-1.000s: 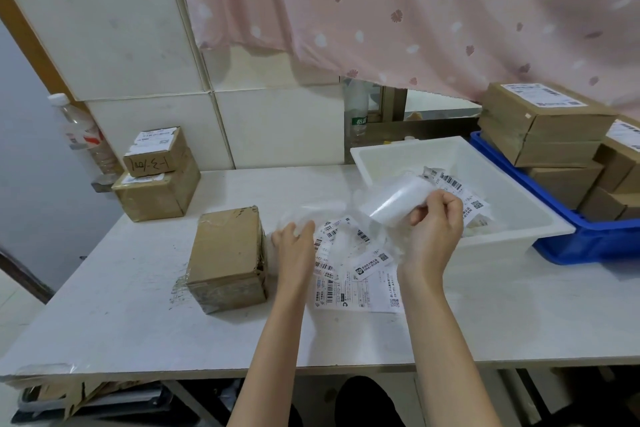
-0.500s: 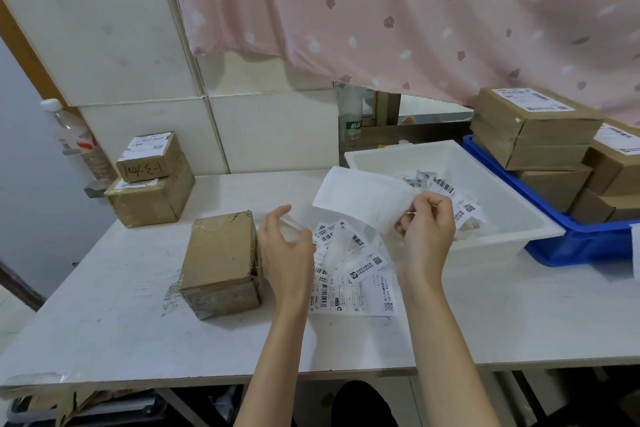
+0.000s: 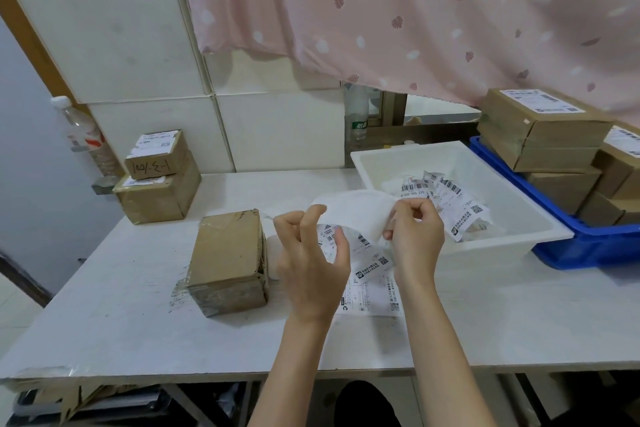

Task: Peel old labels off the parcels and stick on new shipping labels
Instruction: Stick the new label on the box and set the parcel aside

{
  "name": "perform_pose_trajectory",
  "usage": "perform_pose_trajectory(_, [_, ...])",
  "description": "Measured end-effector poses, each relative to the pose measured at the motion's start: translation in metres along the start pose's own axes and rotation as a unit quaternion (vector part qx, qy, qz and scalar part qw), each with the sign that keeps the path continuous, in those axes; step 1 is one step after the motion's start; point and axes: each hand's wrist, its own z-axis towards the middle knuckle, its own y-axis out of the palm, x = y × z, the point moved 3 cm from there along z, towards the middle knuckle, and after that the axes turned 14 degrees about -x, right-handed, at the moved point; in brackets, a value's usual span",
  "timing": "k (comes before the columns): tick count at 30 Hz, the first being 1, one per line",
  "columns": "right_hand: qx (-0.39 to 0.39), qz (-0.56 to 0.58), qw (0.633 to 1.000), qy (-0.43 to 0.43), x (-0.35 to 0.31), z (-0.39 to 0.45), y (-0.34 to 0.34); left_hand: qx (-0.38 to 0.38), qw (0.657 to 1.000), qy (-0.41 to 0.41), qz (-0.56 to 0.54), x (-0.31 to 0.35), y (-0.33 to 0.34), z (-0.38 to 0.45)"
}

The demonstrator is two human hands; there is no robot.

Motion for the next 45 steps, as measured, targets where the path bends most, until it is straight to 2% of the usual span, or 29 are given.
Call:
perform_pose_trajectory(4, [-0.025, 0.023, 0.999, 0.011, -0.002, -0.004, 0.001, -0.017, 0.999, -0.004, 0.028, -0.005, 0.004, 0.004])
perform_pose_trajectory(7, [-0.040, 0.091, 0.994, 0.052, -0.005, -0.005, 0.000, -0.045, 0.998, -0.023, 0.029, -0.012, 0.005, 0.005])
perform_pose_trajectory(12, [-0.064, 0.243, 0.963, 0.099, -0.015, -0.005, 0.002, -0.101, 0.990, -0.100, -0.009, -0.019, 0.006, 0.005])
perform_pose_trajectory(14, [-0.075, 0.247, 0.962, 0.090, -0.016, -0.006, 0.002, -0.121, 0.980, -0.148, -0.048, -0.020, 0.008, 0.006])
perform_pose_trajectory(16, [-0.089, 0.157, 0.981, 0.072, -0.013, -0.005, 0.003, -0.156, 0.954, -0.208, -0.152, -0.024, 0.011, 0.007])
perform_pose_trajectory(18, [-0.118, 0.059, 0.990, 0.051, -0.010, -0.005, 0.007, -0.183, 0.896, -0.271, -0.299, -0.028, 0.013, 0.010])
perform_pose_trajectory(20, [-0.150, 0.005, 0.988, 0.038, -0.008, -0.006, 0.012, -0.198, 0.838, -0.317, -0.397, -0.031, 0.013, 0.014])
perform_pose_trajectory(22, [-0.173, -0.014, 0.984, 0.033, -0.007, -0.008, 0.018, -0.212, 0.809, -0.346, -0.426, -0.033, 0.011, 0.017])
perform_pose_trajectory(24, [-0.182, -0.025, 0.983, 0.024, -0.006, -0.009, 0.022, -0.212, 0.799, -0.361, -0.431, -0.035, 0.006, 0.019])
perform_pose_trajectory(30, [-0.204, -0.033, 0.978, 0.031, -0.003, -0.016, 0.046, -0.162, 0.848, -0.351, -0.363, -0.050, -0.019, 0.026])
perform_pose_trajectory(33, [-0.211, -0.025, 0.976, 0.039, -0.003, -0.023, 0.068, -0.126, 0.859, -0.370, -0.330, -0.065, -0.038, 0.030])
perform_pose_trajectory(38, [-0.240, -0.032, 0.968, 0.063, 0.000, -0.038, 0.101, -0.083, 0.917, -0.367, -0.132, -0.092, -0.081, 0.037])
perform_pose_trajectory(41, [-0.254, -0.043, 0.963, 0.079, 0.004, -0.046, 0.121, -0.071, 0.921, -0.374, -0.083, -0.108, -0.092, 0.035])
perform_pose_trajectory(45, [-0.250, -0.067, 0.962, 0.087, 0.014, -0.053, 0.140, -0.084, 0.906, -0.402, -0.098, -0.125, -0.099, 0.031])
